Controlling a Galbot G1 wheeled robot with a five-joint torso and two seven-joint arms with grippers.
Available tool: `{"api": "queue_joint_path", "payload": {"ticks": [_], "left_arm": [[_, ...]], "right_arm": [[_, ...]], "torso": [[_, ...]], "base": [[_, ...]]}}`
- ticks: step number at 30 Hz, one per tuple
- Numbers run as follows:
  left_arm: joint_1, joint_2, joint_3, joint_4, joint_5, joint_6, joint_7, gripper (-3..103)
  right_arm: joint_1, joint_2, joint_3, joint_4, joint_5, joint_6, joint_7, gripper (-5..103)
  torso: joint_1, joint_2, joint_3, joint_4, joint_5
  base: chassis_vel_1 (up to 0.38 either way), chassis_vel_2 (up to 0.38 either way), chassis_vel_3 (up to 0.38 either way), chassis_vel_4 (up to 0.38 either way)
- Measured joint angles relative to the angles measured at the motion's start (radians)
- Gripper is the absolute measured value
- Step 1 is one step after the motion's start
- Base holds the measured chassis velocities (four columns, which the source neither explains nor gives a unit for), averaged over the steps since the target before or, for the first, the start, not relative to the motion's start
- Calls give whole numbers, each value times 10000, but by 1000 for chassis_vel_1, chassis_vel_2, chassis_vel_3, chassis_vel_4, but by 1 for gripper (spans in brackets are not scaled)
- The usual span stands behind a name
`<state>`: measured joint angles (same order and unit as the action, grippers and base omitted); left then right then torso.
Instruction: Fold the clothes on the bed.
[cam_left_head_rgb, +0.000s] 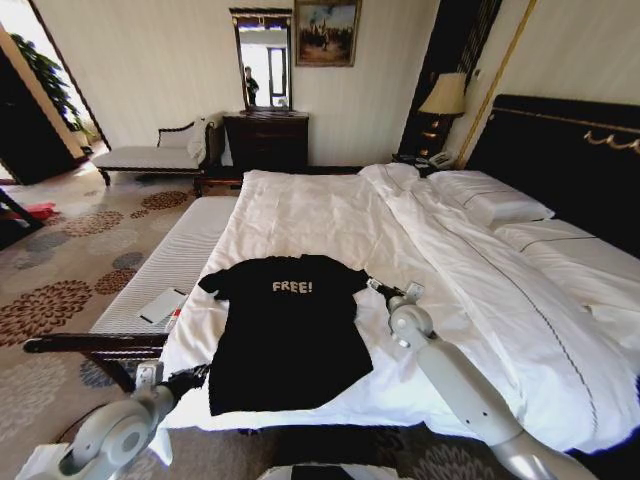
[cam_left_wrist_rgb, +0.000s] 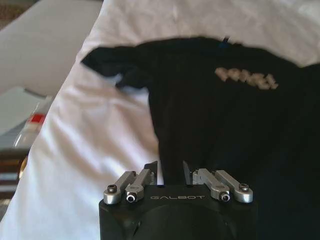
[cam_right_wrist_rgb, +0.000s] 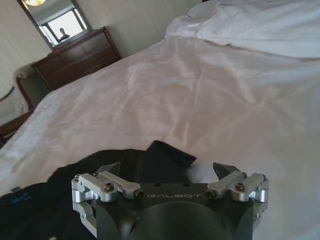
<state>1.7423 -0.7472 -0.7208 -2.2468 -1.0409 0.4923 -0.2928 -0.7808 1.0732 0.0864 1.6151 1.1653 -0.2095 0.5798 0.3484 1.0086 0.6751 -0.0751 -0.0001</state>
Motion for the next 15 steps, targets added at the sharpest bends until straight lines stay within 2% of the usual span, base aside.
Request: {"api": "queue_joint_path", "payload": {"ticks": [1, 4, 5, 6, 9, 10, 12, 13, 15], "left_arm": [[0, 0, 0, 0, 0, 0, 0, 33], [-518, -151, -482, -768, -447, -384, 18, 49], [-805, -192, -590, -935, -823, -319, -161, 49], [-805, -192, -590, -935, -823, -319, -161, 49], [-1622, -272, -804, -1165, -1942, 95, -726, 66], [-1772, -280, -830, -1181, -2118, 177, -846, 66], [-1872, -298, -843, -1203, -2244, 256, -964, 77], [-1872, -298, -843, -1203, -2244, 256, -964, 77], [-1869, -337, -837, -1228, -2256, 284, -1013, 88]], "right_arm": [[0, 0, 0, 0, 0, 0, 0, 100], [468, 391, -220, -413, 226, 285, -300, 100], [616, 509, -255, -559, 300, 362, -369, 100], [616, 509, -255, -559, 300, 362, -369, 100], [949, 737, -334, -1020, 347, 495, -598, 100], [1036, 749, -374, -1149, 334, 496, -640, 100], [1180, 749, -458, -1411, 246, 439, -680, 100], [1180, 749, -458, -1411, 246, 439, -680, 100], [1323, 767, -525, -1663, 176, 332, -674, 100]], "torso": [[0, 0, 0, 0, 0], [-1, 1, 0, 2, 2], [-1, 1, -1, 1, 1], [-1, 1, -1, 1, 1], [0, 0, 0, -2, 1], [1, 0, 0, -3, 0], [1, 0, 0, -3, 0], [1, 0, 0, -3, 0], [0, 0, 0, -3, 1]], "base": [[0, 0, 0, 0], [0, 0, 0, 0], [0, 0, 0, 0], [0, 0, 0, 0], [0, 0, 0, 0], [0, 0, 0, 0], [0, 0, 0, 0], [0, 0, 0, 0], [0, 0, 0, 0]]}}
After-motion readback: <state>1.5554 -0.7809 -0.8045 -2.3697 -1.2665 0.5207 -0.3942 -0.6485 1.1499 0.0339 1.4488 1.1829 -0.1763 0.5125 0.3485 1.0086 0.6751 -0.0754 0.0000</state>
